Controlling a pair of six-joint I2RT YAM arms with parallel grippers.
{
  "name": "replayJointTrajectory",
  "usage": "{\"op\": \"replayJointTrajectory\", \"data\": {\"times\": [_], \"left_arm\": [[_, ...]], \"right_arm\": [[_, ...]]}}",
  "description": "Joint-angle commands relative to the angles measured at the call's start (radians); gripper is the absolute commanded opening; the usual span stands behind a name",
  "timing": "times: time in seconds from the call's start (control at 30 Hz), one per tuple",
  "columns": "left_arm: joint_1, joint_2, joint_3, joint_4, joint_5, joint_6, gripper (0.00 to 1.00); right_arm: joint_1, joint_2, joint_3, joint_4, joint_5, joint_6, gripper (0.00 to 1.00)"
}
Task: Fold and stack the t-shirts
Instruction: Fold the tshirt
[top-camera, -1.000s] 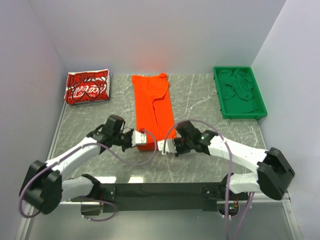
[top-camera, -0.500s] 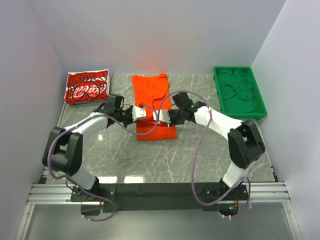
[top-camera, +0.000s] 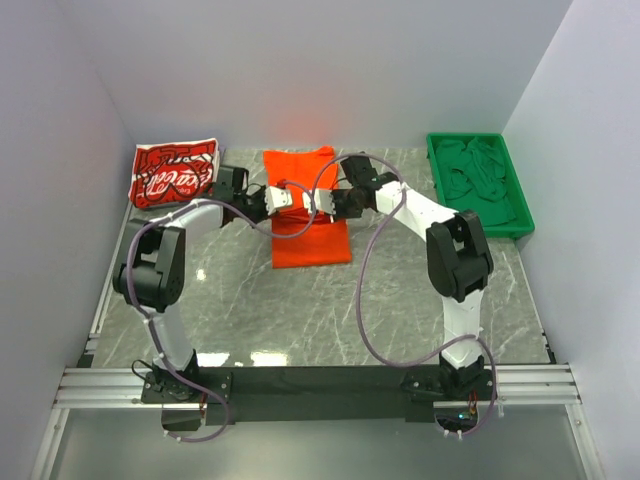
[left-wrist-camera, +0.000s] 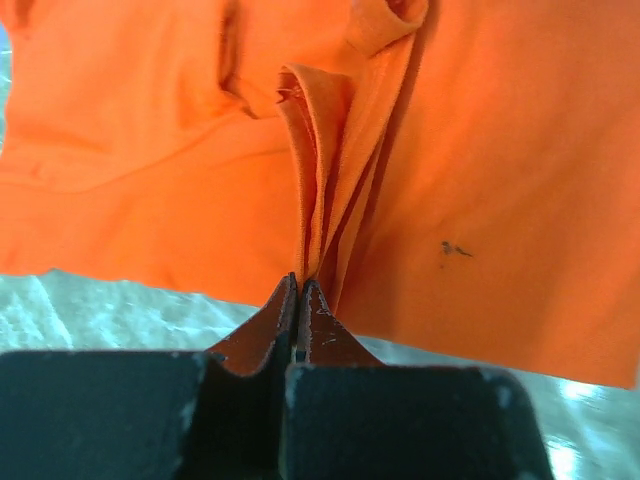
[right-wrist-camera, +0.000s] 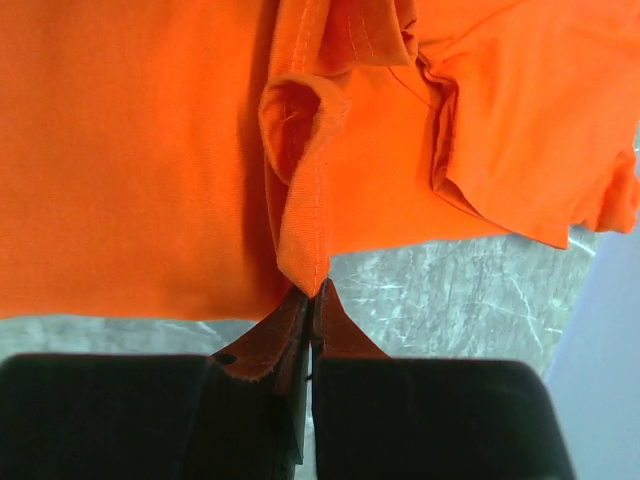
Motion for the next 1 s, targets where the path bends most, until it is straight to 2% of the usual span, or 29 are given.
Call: {"op": "replayJointTrajectory", "data": {"times": [0.0, 0.37, 0.43, 0.47, 0.5, 0.53, 0.57, 0.6, 0.67, 0.7, 0.73, 0.83, 0.87, 0.97], "left_arm": [[0.013, 0.042, 0.083, 0.021, 0.034, 0.034, 0.01], [0.033, 0.139, 0.164, 0.013, 0.003, 0.043, 0.02], [0.033, 0.146, 0.175, 0.018, -0.005, 0.034, 0.05], [0.033, 0.148, 0.176, 0.022, -0.014, 0.012, 0.11], [0.035, 0.150, 0.181, 0.027, -0.037, 0.003, 0.23], [0.038, 0.147, 0.183, 0.038, -0.046, -0.008, 0.27], [0.042, 0.139, 0.187, 0.041, -0.054, -0.046, 0.31], [0.053, 0.128, 0.192, 0.048, -0.064, -0.066, 0.44], [0.068, 0.092, 0.190, 0.102, -0.080, -0.156, 0.50], [0.082, 0.075, 0.187, 0.108, -0.074, -0.173, 0.56], [0.088, 0.059, 0.183, 0.113, -0.075, -0.187, 0.56], [0.099, -0.013, 0.144, 0.098, -0.036, -0.253, 0.53], [0.097, -0.049, 0.128, 0.064, -0.019, -0.252, 0.52], [0.084, -0.111, 0.034, 0.027, 0.044, -0.258, 0.45]], "right_arm": [[-0.015, 0.042, 0.084, -0.029, -0.022, -0.029, 0.00], [-0.031, 0.188, 0.234, 0.010, 0.011, -0.017, 0.00], [-0.029, 0.190, 0.225, 0.071, 0.024, 0.007, 0.14], [-0.031, 0.182, 0.220, 0.097, 0.037, 0.038, 0.21], [-0.029, 0.178, 0.216, 0.149, 0.046, 0.058, 0.33], [-0.028, 0.172, 0.216, 0.166, 0.055, 0.078, 0.39], [-0.029, 0.156, 0.219, 0.178, 0.064, 0.116, 0.40], [-0.029, 0.146, 0.220, 0.201, 0.070, 0.136, 0.41], [-0.032, 0.098, 0.210, 0.218, 0.090, 0.180, 0.41], [-0.034, 0.078, 0.187, 0.221, 0.092, 0.191, 0.41], [-0.035, 0.055, 0.170, 0.221, 0.093, 0.199, 0.41], [-0.038, -0.032, 0.105, 0.162, 0.075, 0.225, 0.39], [-0.038, -0.066, 0.092, 0.133, 0.064, 0.236, 0.34], [-0.034, -0.094, 0.053, 0.002, 0.022, 0.268, 0.28]]}}
